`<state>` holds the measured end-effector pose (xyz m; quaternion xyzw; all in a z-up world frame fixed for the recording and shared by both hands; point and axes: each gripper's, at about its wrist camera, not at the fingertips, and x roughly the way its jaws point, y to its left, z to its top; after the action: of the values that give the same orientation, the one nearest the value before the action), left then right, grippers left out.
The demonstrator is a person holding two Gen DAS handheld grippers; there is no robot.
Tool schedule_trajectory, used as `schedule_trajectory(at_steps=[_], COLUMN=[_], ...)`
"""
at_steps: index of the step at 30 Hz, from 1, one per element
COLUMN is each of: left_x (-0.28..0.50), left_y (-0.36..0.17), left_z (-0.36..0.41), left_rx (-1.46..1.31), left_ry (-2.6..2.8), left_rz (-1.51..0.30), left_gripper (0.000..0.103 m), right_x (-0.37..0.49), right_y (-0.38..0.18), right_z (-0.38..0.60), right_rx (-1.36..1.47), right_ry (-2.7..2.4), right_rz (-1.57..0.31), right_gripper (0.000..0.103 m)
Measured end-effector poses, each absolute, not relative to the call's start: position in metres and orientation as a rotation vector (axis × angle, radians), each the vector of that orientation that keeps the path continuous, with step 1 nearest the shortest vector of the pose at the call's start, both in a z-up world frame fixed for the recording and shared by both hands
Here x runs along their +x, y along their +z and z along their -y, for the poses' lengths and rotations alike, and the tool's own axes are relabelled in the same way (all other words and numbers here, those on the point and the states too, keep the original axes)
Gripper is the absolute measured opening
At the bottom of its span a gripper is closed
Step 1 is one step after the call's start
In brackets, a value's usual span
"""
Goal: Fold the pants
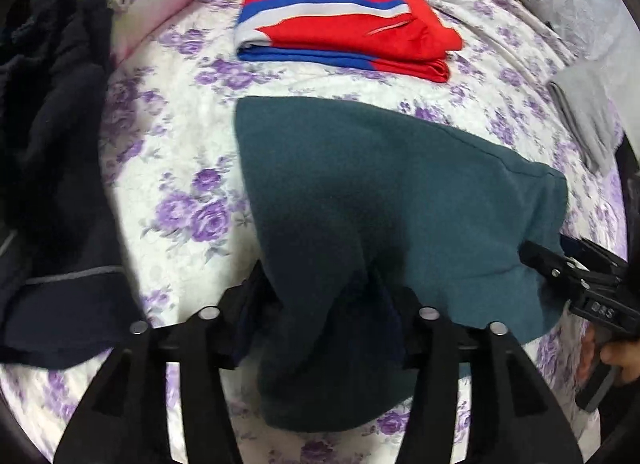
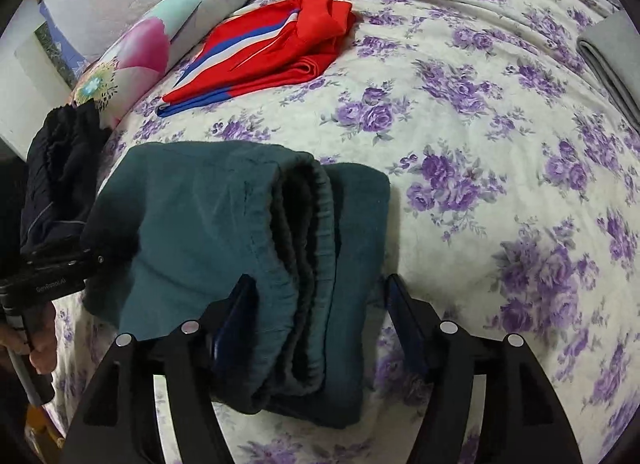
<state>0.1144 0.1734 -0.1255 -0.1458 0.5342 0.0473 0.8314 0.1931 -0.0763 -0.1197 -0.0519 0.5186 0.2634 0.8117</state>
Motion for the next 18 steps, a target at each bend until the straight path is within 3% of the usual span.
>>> schedule_trajectory(at_steps=[4,9,18], left_x=[0.103,0.07,0.027], left_y=[-0.104,-0.071,-0.043], left_z=[-0.169,-0.155,-0.138], left_rx=[-0.304,-0.291,-0.194], left_ry=[0.173,0.205,0.276], left_rz=[-1.102,-1.039,-1.004], left_gripper=[0.064,0.074,0.087], right_x=[0.173,0.137,0.089], right_y=[-0.094,-0.068,-0.049], right_z=[0.082,0.09,0.097], right_rx=[-0.06,-0.064,-0.032], right_ry=[0.559,0.517,0.485], right_rz=[-1.057,-0.995,-0.995], right_gripper=[0.068,0.087,0.098])
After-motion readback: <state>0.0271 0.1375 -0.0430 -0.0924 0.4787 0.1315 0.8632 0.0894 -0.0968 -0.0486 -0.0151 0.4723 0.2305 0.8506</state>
